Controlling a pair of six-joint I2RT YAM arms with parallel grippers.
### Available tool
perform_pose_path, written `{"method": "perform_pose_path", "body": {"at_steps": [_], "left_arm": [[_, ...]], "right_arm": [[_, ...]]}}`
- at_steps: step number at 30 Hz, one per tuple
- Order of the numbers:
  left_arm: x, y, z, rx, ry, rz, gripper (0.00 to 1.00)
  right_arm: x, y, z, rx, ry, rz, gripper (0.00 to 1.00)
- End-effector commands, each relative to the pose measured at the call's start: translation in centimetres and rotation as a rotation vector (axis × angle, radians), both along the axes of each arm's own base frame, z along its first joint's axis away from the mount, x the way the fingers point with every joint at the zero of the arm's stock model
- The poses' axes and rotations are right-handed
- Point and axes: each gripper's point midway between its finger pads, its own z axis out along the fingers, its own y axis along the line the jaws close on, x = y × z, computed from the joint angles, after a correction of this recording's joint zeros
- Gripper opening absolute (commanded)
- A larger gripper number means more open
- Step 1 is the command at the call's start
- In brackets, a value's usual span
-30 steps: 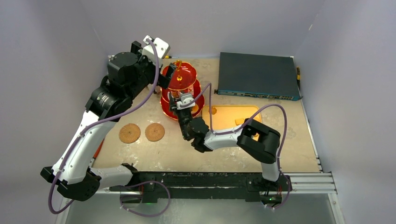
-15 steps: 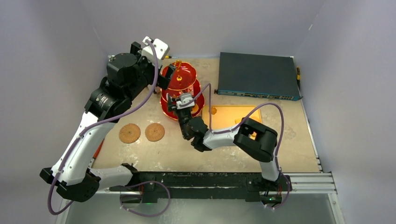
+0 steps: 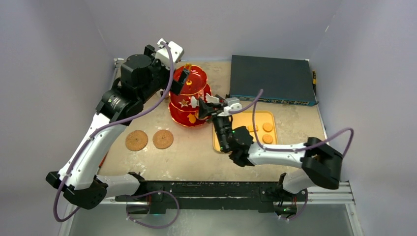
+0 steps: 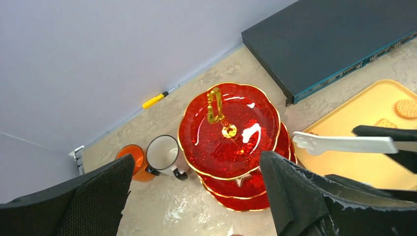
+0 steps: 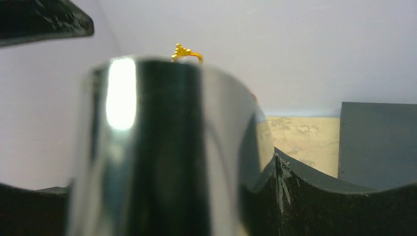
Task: Serve the afternoon tea
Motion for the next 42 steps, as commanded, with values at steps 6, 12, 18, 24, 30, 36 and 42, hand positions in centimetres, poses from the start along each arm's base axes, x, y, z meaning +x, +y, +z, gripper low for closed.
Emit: {"method": "perform_pose_path", "body": {"at_steps": [6,12,18,24,30,36,42], "left_arm": [[3.0,-3.1,-2.1,-0.002,0.037,-0.073,0.96],[6.3,-3.8,-4.0,0.016,0.053,-0.051,0.82],[8.1,-4.3,-5.1,0.024,0.072,-0.06,0.64],[8.3,-4.2,-5.5,0.007,0.09,-0.056,0.42],[8.0,-3.9,-6.2,-0.016,0.125,-0.029,0.22],[7.3,-3.8,-7.1,-0.068,0.173,-0.004,0.17],[6.9,-2.8,-5.9,-0.092,0.141,0.038,0.16]], "right_arm": [[-2.1,-5.5,-3.0,0.031,0.149,-0.007,0.69],[-2.4,-8.2,-4.6,0.005,0.194,-0.051,0.69],[-2.0,-9.7,-6.2,-0.021,0.233,-0.09,0.7],[0.0,-11.3,-8.4,-0.021,0.29,-0.129,0.7],[1.7,-10.2,-10.8,-0.088,0.321,-0.133,0.7],[3.9,-9.1,-13.9,-0.142,0.365,-0.137,0.7],[6.2,-8.9,-15.3,-0.167,0.376,-0.158,0.69]]}}
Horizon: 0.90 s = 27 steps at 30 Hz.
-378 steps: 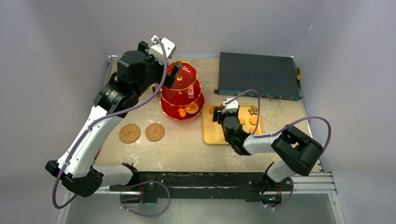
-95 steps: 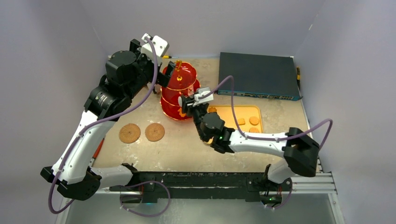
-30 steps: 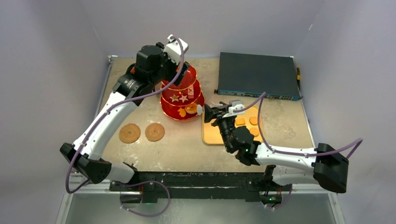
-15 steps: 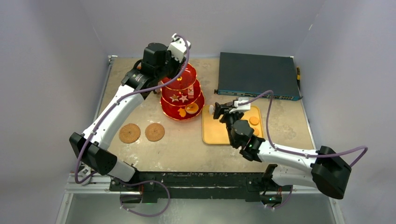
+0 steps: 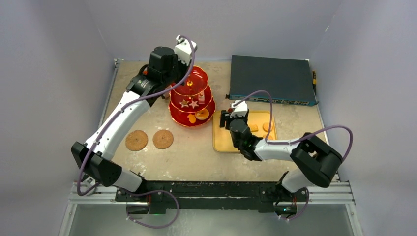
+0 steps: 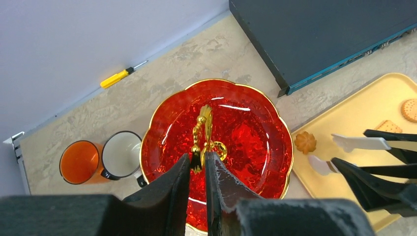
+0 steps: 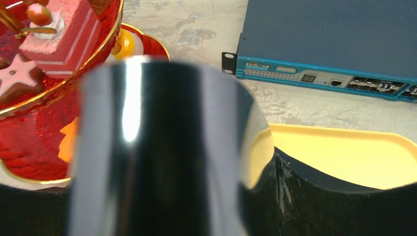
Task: Serve the afternoon tea
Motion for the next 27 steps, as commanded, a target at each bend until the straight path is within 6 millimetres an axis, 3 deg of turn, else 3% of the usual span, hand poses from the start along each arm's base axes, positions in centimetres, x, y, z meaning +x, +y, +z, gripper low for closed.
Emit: {"method": "perform_pose_path", "body": {"at_steps": [1,14,18,21,27], "left_arm": [[-0.8,1.0,3.0,-0.078,-0.061,0.047,0.16],[-2.6,2.3,4.5,-0.094,-0.086,0.066,0.21],[-3.4,2.9,4.3,-0.055,-0.077,0.052,0.46],[-4.0,4.3,4.0,-0.012,-0.076,0.096,0.6],[-5.2,6.3,5.2,0.001,-0.11,0.139,0.72]], "right_arm": [[2.4,1.4,3.3,0.093,-0.083,-0.003,0.69],[4.7,2.8,2.0,0.03,-0.09,0.009,0.66],[5.0,2.7,1.2,0.015,-0.078,0.005,0.6],[5.2,2.7,0.9,0.003,-0.076,0.005,0.52],[5.0,2.4,2.2,-0.015,-0.101,0.012,0.38]]}}
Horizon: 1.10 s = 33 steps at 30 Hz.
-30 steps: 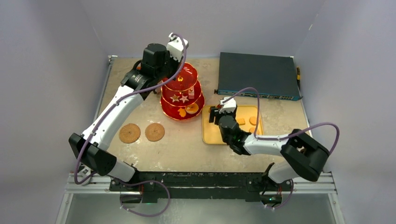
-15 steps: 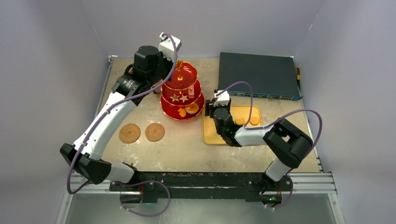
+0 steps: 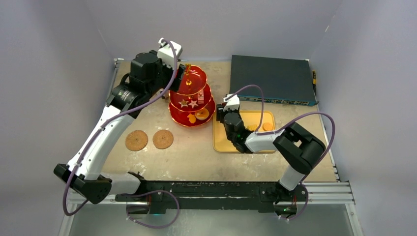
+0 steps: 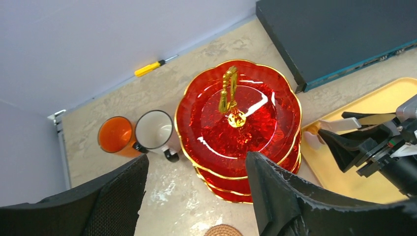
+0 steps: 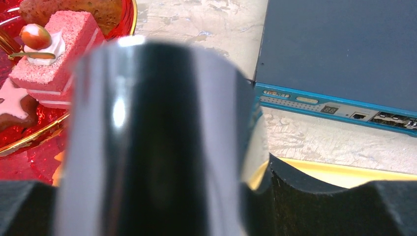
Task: Serve the afternoon tea
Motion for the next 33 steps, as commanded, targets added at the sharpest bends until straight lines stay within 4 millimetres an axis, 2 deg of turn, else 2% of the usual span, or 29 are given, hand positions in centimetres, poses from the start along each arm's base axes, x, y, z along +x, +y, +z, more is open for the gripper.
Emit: {"method": "perform_pose_path", "body": {"at_steps": [1,3,5,10,13,15,16,18,22,26,30,33], "left_arm": [[-1.2,2.3,2.2,0.004,-0.06,0.058,0.74],[-1.4,2.4,2.4,-0.005,-0.053,0.063,0.76],[-1.7,2.4,2.4,-0.012,-0.036,0.064,0.77],[-1.7,2.9,3.1,-0.04,-0.042,0.099,0.77],[-1.8,3.2,4.1,-0.056,-0.064,0.114,0.77],[-1.8,3.2,4.3,-0.059,-0.071,0.11,0.77],[-1.9,3.2,4.2,-0.058,-0.068,0.109,0.77],[-1.9,3.2,3.9,-0.058,-0.057,0.109,0.77],[-2.0,3.0,3.7,-0.063,-0.05,0.097,0.77],[-2.1,2.8,3.9,-0.067,-0.052,0.087,0.77],[-2.3,3.0,4.3,-0.06,-0.059,0.084,0.77],[-2.4,3.1,4.4,-0.052,-0.066,0.082,0.77]], "right_arm": [[0.4,-0.2,3.5,0.022,-0.074,-0.004,0.37],[0.1,-0.9,5.3,0.025,-0.107,-0.017,0.34],[-0.2,-1.4,8.1,0.027,-0.163,-0.014,0.31],[-1.7,-2.0,12.6,0.06,-0.203,0.015,0.29],[-2.5,-1.4,16.0,0.072,-0.215,0.051,0.28],[-3.0,-0.9,18.9,0.072,-0.249,0.074,0.28],[-3.3,-0.6,21.0,0.086,-0.279,0.085,0.29],[-3.7,0.1,23.8,0.103,-0.309,0.115,0.3],[-4.0,2.0,28.0,0.139,-0.366,0.173,0.31],[-3.2,4.5,29.7,0.148,-0.394,0.217,0.32],[-2.2,6.8,29.7,0.124,-0.407,0.263,0.37],[-1.6,7.6,29.3,0.108,-0.421,0.264,0.39]]}}
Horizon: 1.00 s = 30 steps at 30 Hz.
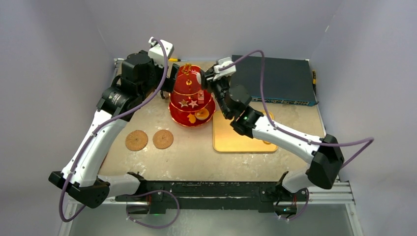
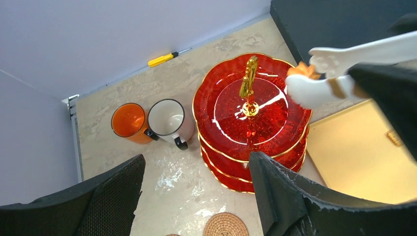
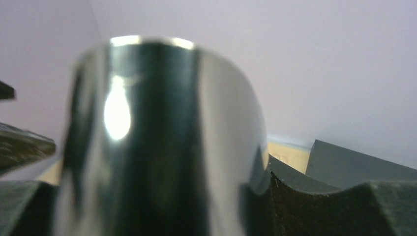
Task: Serve the afternoon tea
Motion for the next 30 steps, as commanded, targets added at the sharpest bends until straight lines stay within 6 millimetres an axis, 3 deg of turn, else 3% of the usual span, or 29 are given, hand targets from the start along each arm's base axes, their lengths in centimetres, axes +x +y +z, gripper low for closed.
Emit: {"method": "perform_pose_path", "body": {"at_steps": [1,8,18,23,27,30], "left_arm": [[-0.7,0.5,2.6,-0.036,-0.062,0.002,0.77],[-0.7,0.5,2.9,-0.04,-0.072,-0.004,0.77],[-0.8,0.5,3.2,-0.042,-0.085,-0.012,0.77],[-0.9,0.3,3.2,-0.043,-0.082,-0.018,0.77],[-0.9,0.3,3.4,-0.05,-0.084,-0.018,0.77],[-1.1,0.2,3.6,-0.058,-0.086,-0.025,0.77]], "right_arm": [[0.4,1.6,1.3,-0.022,-0.064,0.028,0.39],[1.1,3.3,0.9,-0.068,-0.07,0.06,0.43],[1.2,3.7,0.7,-0.084,-0.064,0.074,0.64],[0.9,2.5,1.3,-0.057,-0.064,0.069,0.69],[0.1,0.2,1.7,-0.029,-0.047,0.026,0.69],[-0.8,-2.3,0.1,-0.02,0.009,-0.02,0.68]]}}
